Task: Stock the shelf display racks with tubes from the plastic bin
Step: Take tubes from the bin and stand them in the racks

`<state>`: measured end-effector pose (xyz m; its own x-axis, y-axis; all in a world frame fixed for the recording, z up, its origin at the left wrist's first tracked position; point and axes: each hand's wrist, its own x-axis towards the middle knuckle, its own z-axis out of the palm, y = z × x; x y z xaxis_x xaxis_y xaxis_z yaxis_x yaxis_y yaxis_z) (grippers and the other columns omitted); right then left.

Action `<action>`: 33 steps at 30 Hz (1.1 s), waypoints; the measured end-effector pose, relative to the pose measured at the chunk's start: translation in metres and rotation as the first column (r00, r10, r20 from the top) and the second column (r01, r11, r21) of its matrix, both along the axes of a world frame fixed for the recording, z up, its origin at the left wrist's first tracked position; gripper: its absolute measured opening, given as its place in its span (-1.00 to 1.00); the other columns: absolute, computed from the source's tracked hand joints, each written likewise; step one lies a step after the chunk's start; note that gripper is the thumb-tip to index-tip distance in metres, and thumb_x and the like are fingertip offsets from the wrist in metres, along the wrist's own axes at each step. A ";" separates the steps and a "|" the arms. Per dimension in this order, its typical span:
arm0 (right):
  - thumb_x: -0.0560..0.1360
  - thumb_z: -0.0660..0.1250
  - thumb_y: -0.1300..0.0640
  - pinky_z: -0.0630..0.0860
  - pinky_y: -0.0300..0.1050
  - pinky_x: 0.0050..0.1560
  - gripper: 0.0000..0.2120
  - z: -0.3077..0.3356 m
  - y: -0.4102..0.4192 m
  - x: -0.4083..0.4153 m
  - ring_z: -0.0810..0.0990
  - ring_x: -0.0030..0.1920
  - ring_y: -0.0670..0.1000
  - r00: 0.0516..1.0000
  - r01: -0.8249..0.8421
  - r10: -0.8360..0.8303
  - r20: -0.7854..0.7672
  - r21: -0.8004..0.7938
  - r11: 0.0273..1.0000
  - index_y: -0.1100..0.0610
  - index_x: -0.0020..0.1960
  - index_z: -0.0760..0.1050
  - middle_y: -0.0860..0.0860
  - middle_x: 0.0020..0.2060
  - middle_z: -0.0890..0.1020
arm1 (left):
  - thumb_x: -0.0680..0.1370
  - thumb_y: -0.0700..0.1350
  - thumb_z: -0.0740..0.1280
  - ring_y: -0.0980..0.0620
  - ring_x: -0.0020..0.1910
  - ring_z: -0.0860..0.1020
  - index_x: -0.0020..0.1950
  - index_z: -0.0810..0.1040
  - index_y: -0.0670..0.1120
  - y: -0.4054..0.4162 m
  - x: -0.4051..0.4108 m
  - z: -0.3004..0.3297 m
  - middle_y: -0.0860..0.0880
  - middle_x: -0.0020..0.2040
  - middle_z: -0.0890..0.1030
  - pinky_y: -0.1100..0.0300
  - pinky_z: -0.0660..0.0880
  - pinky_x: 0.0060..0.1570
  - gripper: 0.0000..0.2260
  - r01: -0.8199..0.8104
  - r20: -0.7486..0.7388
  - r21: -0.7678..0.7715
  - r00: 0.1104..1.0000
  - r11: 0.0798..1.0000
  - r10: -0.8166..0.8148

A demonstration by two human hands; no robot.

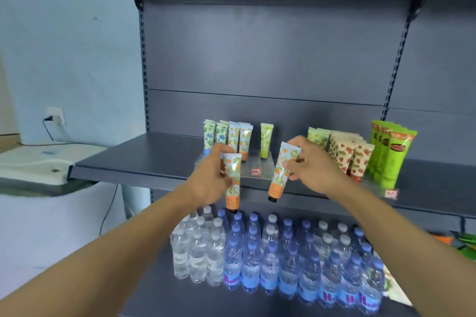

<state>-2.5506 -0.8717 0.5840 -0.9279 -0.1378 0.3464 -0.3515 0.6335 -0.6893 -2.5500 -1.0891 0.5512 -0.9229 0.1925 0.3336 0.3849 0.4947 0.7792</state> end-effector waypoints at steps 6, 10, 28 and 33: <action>0.52 0.31 0.18 0.59 0.11 -0.01 -0.77 0.022 -0.016 -0.039 0.62 -0.08 0.07 0.993 0.078 -0.070 -0.097 0.081 0.994 0.03 0.13 0.37 0.05 -0.07 0.61 | 0.52 -0.35 0.25 -0.01 -0.37 0.41 0.12 0.28 0.04 -0.016 -0.045 0.027 -0.17 -0.18 0.51 0.10 0.44 -0.37 -0.65 -0.036 -0.078 -0.091 0.997 0.995 0.029; 0.53 0.30 0.18 0.54 -0.11 -0.24 -0.80 0.028 -0.027 -0.065 0.59 -0.16 -0.01 0.987 0.120 -0.106 -0.124 0.108 0.987 0.02 0.11 0.36 0.02 -0.09 0.60 | 0.54 -0.36 0.21 0.07 -0.45 0.41 0.10 0.31 -0.03 -0.023 -0.083 0.044 -0.12 -0.15 0.52 0.26 0.36 -0.51 -0.73 -0.019 -0.104 -0.110 0.995 0.994 0.007; 0.54 0.28 0.20 0.52 -0.21 -0.16 -0.80 0.016 -0.059 -0.133 0.55 -0.10 -0.06 0.967 0.228 -0.210 -0.147 0.124 0.966 0.03 0.10 0.33 -0.02 -0.03 0.55 | 0.53 -0.34 0.19 -0.11 -0.23 0.57 0.15 0.31 -0.03 -0.022 -0.179 0.023 -0.17 -0.17 0.58 -0.13 0.56 -0.18 -0.72 -0.014 -0.203 -0.283 0.978 0.959 -0.046; 0.55 0.28 0.19 0.41 -0.39 -0.28 -0.76 0.012 -0.060 -0.136 0.51 -0.11 -0.10 0.968 0.227 -0.207 -0.146 0.138 0.964 0.09 0.19 0.35 -0.05 -0.04 0.51 | 0.54 -0.33 0.20 -0.02 -0.37 0.47 0.17 0.31 -0.03 -0.021 -0.175 0.018 -0.01 -0.34 0.47 -0.02 0.52 -0.27 -0.71 -0.021 -0.242 -0.336 0.968 0.942 -0.065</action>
